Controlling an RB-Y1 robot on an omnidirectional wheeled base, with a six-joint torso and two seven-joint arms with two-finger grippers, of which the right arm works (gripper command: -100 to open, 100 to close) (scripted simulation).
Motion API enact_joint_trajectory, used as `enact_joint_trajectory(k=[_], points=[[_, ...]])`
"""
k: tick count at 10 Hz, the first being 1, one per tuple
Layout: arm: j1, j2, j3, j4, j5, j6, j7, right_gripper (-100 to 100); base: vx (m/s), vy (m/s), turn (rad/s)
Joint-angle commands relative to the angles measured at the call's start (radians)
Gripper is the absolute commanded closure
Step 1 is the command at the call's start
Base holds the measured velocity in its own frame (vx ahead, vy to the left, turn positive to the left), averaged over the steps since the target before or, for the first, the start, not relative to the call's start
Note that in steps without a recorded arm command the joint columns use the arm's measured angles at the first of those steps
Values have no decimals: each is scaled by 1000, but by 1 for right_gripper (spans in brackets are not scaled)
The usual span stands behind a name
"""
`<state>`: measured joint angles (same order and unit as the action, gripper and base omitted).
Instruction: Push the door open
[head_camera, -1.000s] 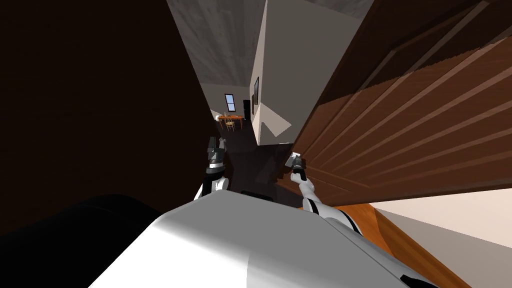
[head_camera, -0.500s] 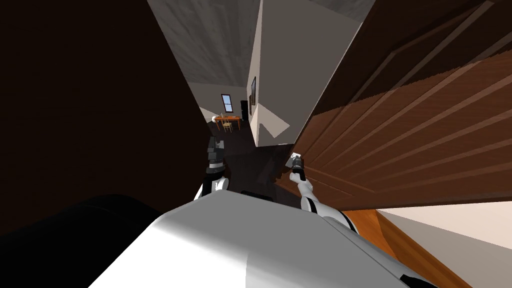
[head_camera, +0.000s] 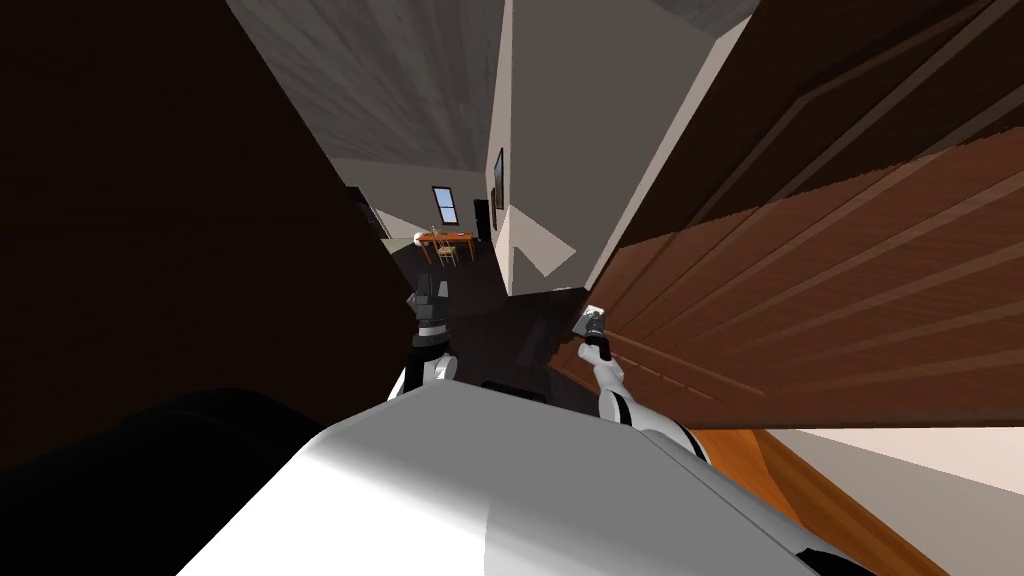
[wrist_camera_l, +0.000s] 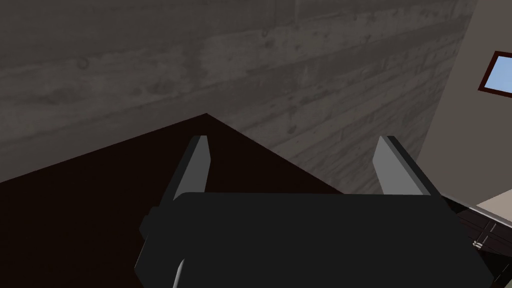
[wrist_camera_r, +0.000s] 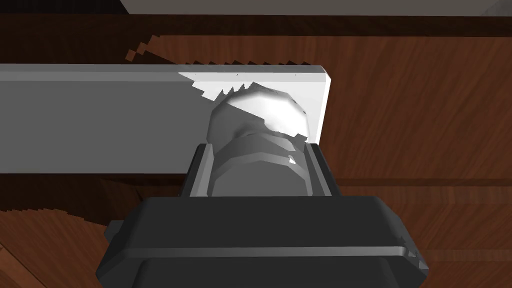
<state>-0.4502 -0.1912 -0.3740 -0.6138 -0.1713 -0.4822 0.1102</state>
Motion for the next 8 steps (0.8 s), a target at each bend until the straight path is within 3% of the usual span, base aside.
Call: enact_joint_trajectory(k=[1,3,8], points=[[-3,9,-23,-8,-6,1,25,100,187,30,-86],[-1,12,-25,-5,-6,3,27,100,131,15,-45],[5,-9,-78,-2,-25,-2,50,100,173,35,-45]])
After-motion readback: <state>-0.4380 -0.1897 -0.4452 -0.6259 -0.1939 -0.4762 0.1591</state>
